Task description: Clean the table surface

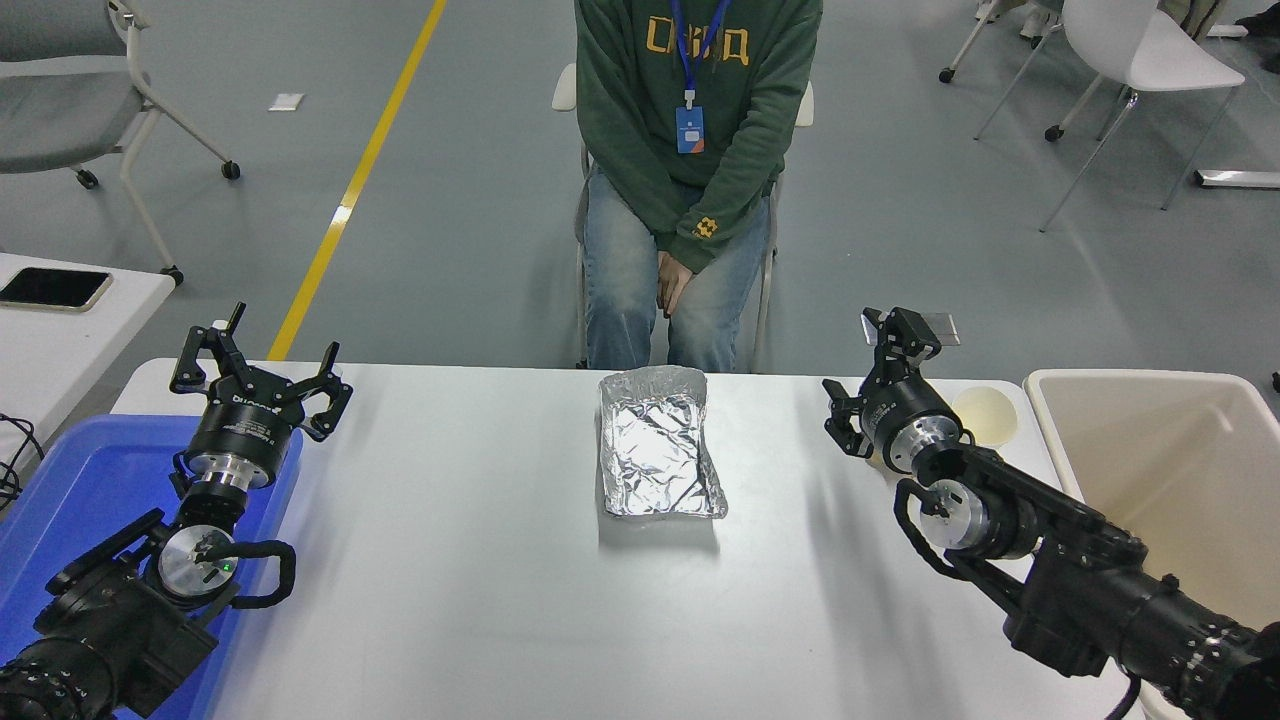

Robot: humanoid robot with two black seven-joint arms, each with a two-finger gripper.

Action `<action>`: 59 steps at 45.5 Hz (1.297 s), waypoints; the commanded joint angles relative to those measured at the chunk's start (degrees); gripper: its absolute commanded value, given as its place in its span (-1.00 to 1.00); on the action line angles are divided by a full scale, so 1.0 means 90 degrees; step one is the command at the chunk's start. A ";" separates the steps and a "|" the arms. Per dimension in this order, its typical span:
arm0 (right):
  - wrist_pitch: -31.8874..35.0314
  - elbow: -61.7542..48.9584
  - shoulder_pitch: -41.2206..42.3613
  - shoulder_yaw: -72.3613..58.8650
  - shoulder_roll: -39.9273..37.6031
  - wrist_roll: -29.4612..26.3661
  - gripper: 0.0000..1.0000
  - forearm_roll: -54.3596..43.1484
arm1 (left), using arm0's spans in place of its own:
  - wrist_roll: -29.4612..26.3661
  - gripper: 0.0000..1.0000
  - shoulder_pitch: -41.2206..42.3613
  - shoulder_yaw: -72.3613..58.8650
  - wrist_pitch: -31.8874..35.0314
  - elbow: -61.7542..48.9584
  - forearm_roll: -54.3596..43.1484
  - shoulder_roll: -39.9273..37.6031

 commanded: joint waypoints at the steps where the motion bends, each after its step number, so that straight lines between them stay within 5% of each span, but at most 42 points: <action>1: -0.0034 0.0015 0.0032 -0.0005 0.0001 0.0005 1.00 0.0006 | 0.0020 1.00 0.0000 0.0011 0.0000 0.0000 0.0004 0.0001; 59: -0.0122 0.0122 0.0168 0.0015 -0.0262 0.0005 1.00 -0.0072 | 0.0011 1.00 0.0000 0.0001 0.0000 -0.0010 0.0004 0.0001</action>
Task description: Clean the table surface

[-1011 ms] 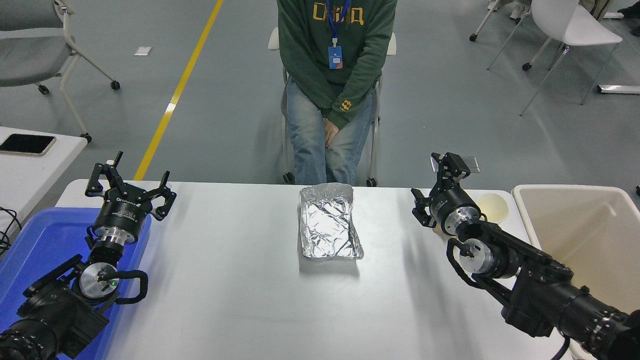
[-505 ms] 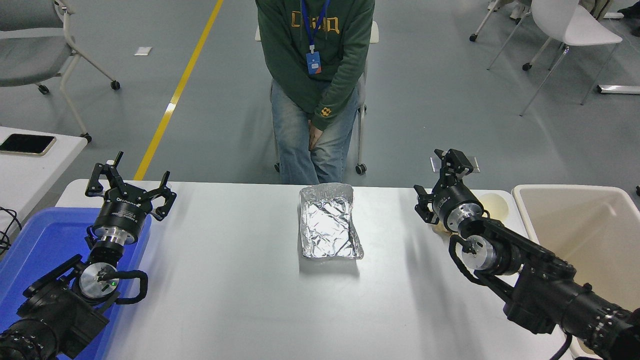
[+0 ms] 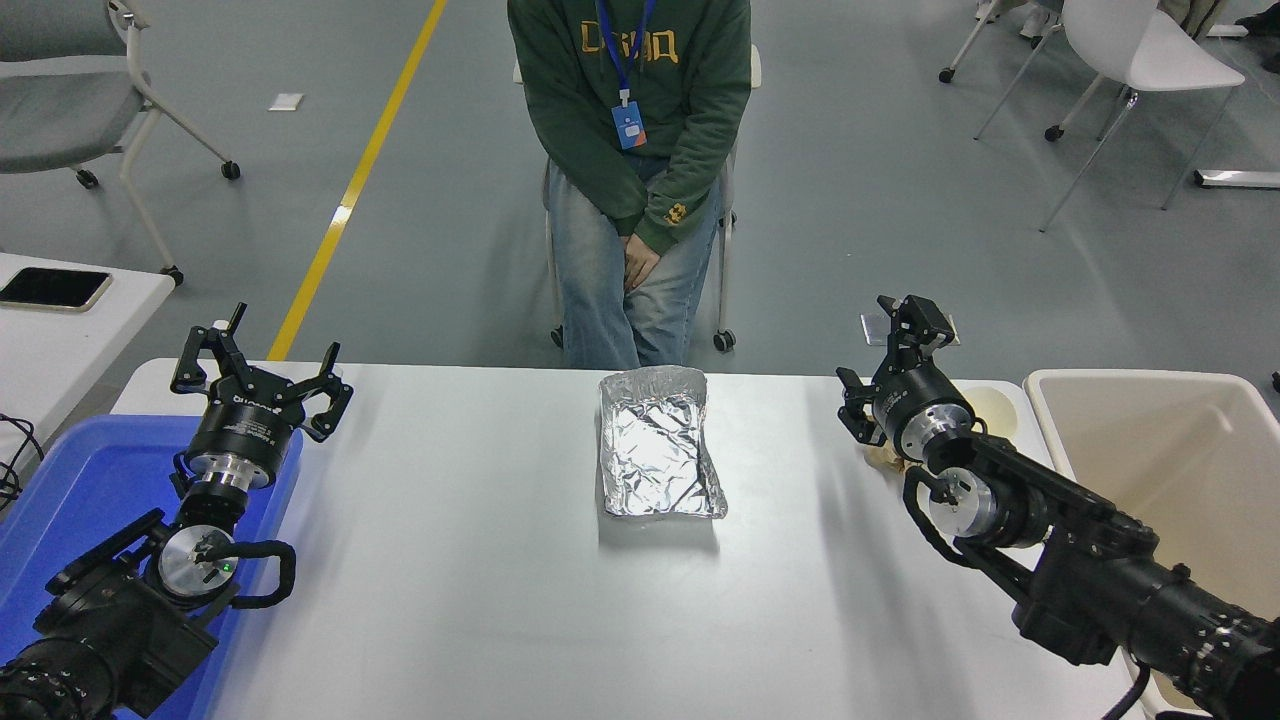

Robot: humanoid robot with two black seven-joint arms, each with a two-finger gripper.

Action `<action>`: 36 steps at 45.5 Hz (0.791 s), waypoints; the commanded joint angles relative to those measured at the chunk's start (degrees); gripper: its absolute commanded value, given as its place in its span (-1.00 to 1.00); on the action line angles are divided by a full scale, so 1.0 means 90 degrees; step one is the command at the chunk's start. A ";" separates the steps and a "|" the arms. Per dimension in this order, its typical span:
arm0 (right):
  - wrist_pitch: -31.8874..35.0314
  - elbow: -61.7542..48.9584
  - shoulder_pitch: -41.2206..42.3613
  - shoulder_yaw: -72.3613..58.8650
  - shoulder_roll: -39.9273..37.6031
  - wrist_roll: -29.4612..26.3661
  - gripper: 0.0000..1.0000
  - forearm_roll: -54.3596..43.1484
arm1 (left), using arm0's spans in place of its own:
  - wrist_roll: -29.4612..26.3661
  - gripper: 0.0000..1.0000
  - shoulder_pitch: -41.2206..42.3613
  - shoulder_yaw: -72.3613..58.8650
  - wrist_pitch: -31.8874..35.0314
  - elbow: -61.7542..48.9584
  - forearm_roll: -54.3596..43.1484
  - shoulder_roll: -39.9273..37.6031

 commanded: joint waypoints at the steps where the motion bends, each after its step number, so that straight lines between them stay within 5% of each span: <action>1: 0.0022 0.0082 0.0070 -0.0022 -0.0066 0.0005 1.00 -0.0094 | 0.0000 1.00 0.0000 0.0000 0.0000 -0.0010 0.0000 0.0000; 24: 0.0031 0.0356 0.0071 0.0378 -0.0144 -0.0005 1.00 -0.0153 | 0.0000 1.00 0.0000 0.0000 0.0000 -0.0010 0.0000 0.0000; 36: 0.0051 0.1332 0.0236 -0.0402 -0.1188 -0.0063 1.00 -0.0182 | 0.0000 1.00 0.0000 0.0000 0.0000 0.0000 0.0000 0.0000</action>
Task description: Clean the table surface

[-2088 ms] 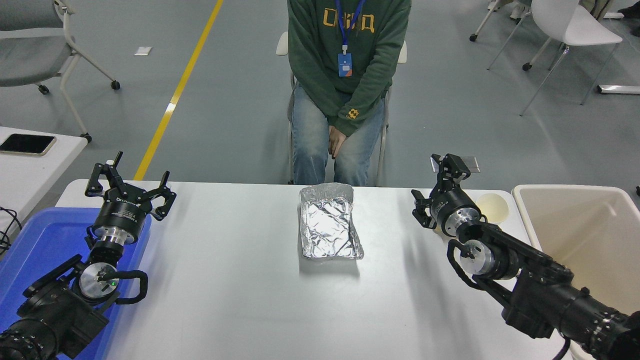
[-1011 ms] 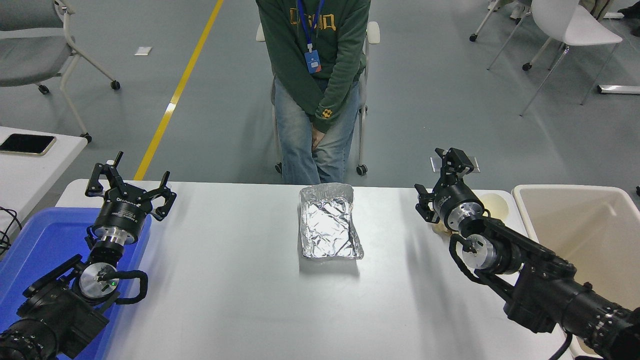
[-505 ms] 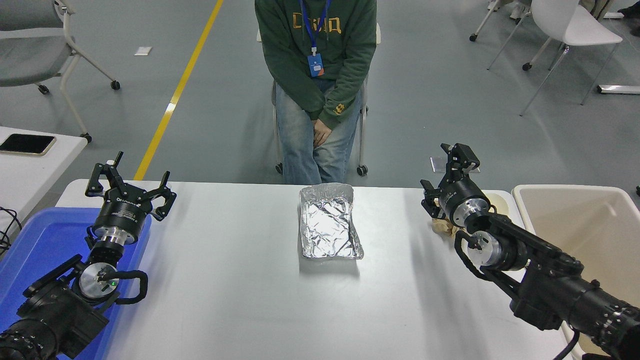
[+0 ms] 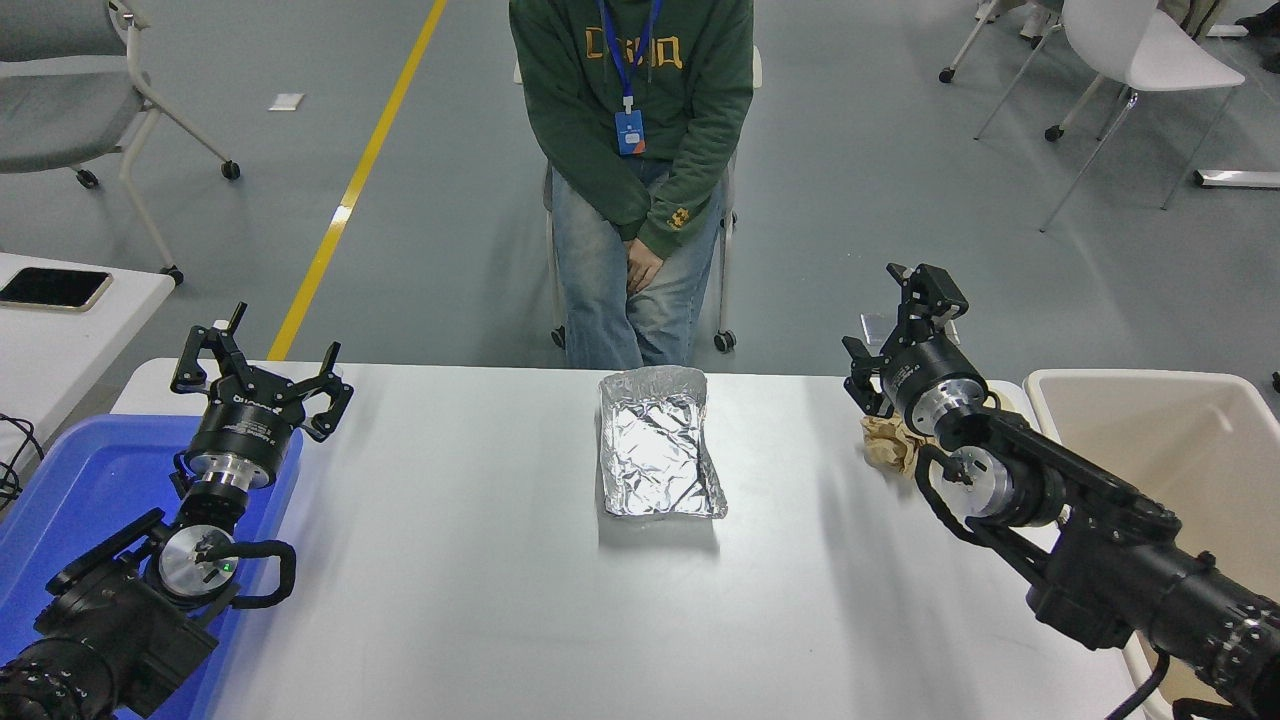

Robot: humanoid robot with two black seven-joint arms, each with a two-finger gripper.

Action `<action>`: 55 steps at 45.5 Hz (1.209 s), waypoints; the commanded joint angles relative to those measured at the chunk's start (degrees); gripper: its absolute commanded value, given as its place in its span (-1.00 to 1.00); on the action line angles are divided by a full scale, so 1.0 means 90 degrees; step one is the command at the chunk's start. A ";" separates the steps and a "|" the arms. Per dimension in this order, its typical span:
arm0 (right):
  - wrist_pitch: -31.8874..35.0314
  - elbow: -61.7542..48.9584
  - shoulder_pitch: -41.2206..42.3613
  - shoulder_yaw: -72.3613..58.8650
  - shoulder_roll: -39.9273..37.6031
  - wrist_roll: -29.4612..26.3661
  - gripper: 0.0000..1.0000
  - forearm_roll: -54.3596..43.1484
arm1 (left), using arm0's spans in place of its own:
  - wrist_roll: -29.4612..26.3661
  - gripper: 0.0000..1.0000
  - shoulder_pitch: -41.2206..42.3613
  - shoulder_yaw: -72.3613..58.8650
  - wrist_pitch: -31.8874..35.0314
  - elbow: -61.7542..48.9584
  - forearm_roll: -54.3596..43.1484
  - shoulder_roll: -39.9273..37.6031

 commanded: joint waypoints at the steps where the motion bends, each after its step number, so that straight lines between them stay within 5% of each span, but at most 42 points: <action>1: 0.0009 0.0746 0.0207 -0.0744 -0.0871 -0.0052 1.00 -0.0023 | 0.0000 1.00 0.0000 0.0000 0.0000 0.0007 0.0002 0.0000; 12: 0.0019 0.1479 0.0910 -0.2600 -0.2024 -0.0178 1.00 -0.0529 | 0.0000 1.00 0.0000 0.0000 0.0000 -0.0002 0.0002 0.0000; 26: 0.0487 0.2153 0.1603 -0.3733 -0.2932 -0.1203 1.00 -0.1292 | 0.0000 1.00 0.0000 0.0000 0.0000 -0.0002 0.0002 0.0000; 55: 0.0976 0.1763 0.2385 -0.4945 -0.3343 -0.2747 1.00 -0.1146 | 0.0000 1.00 0.0000 0.0000 0.0000 -0.0002 0.0002 0.0000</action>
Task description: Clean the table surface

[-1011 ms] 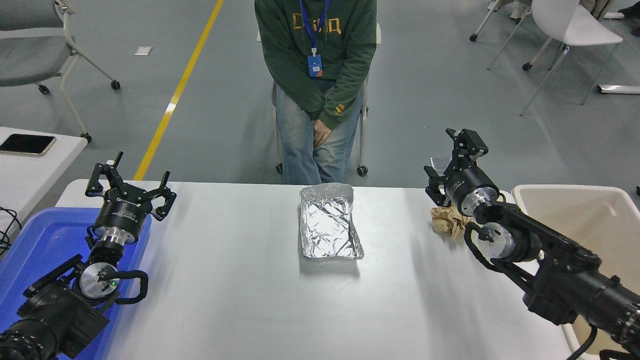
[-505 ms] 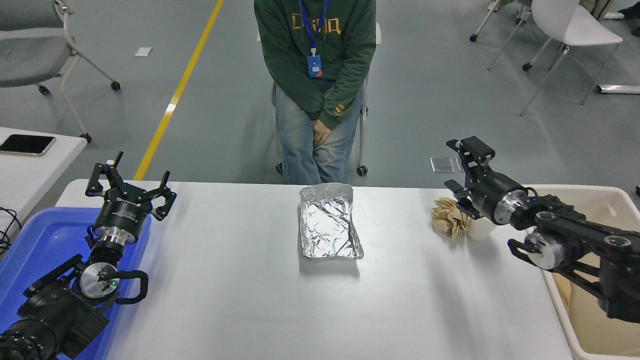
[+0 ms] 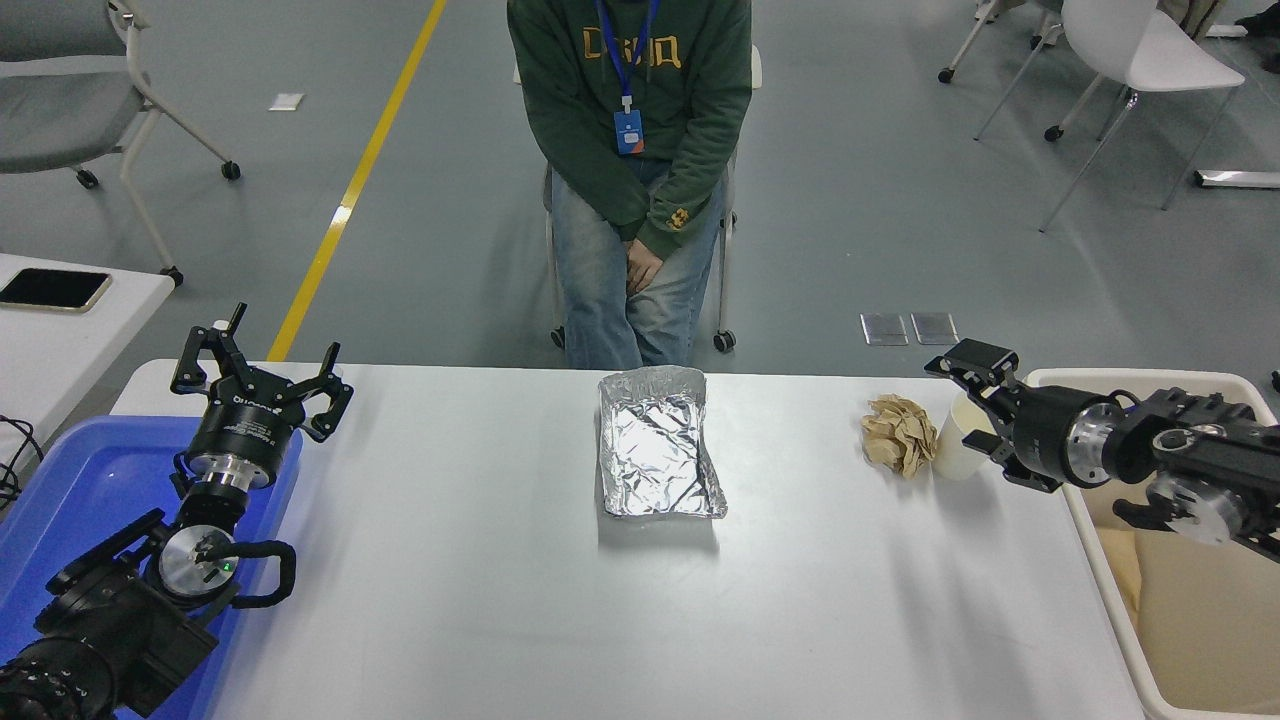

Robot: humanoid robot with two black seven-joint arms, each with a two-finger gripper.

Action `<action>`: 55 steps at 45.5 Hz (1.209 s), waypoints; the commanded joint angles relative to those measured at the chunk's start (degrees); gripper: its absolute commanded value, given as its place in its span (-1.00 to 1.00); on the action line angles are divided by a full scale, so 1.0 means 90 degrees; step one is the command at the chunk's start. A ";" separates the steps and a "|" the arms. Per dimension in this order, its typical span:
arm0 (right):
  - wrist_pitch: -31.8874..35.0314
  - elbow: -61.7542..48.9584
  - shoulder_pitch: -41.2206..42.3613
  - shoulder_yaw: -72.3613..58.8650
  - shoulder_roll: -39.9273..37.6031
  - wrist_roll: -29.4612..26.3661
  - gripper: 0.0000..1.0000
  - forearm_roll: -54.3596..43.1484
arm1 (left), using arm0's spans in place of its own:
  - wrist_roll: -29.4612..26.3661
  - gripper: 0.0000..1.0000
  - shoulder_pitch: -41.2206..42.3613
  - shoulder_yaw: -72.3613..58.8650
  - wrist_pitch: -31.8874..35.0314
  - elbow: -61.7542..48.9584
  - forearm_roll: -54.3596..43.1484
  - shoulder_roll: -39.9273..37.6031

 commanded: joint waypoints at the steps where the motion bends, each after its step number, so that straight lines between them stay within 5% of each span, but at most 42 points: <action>1: 0.0108 -0.0277 0.0173 -0.0218 -0.0079 -0.0504 1.00 0.0060 | 0.0000 1.00 0.0000 0.0000 0.0000 0.0000 -0.0001 0.0000; 55: 0.0138 -0.3021 0.0242 -0.1565 0.2050 -0.0621 1.00 0.0451 | 0.0000 1.00 0.0000 0.0000 0.0000 0.0000 -0.0001 0.0000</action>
